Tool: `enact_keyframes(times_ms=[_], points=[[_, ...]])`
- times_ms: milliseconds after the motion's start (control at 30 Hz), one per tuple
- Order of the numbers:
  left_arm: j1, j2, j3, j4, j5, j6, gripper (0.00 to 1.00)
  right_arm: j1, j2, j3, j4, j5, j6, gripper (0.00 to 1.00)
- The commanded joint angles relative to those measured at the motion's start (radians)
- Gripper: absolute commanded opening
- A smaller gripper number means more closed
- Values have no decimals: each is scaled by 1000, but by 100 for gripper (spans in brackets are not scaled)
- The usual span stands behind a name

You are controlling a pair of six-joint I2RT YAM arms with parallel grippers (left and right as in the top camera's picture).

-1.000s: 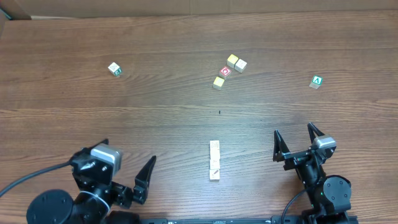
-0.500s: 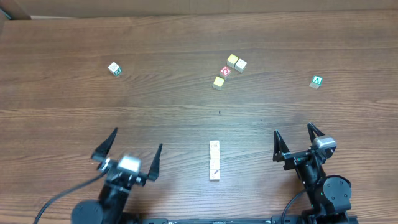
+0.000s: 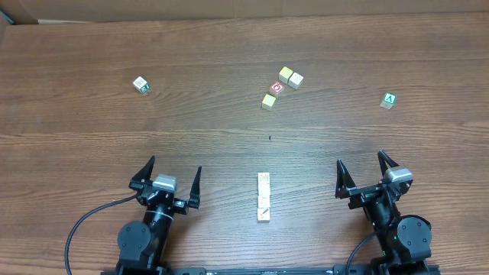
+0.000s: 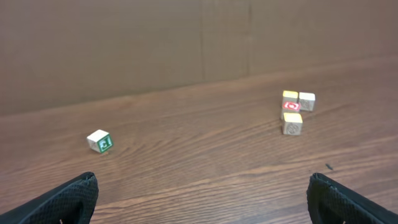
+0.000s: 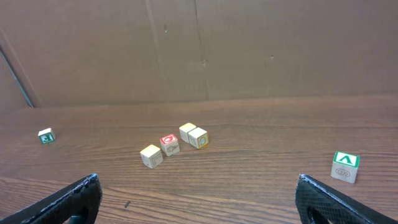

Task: Flip 4 blocks

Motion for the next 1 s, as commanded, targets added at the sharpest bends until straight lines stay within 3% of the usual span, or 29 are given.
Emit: enact_keyframes(times_ms=[0,967], points=[[6,-13,-8,2,-60,-52,100,-5,-11,-10,8,2,0,100],[6,-11,-8,4,-47,-48,100,-5,-11,-10,8,2,0,100]])
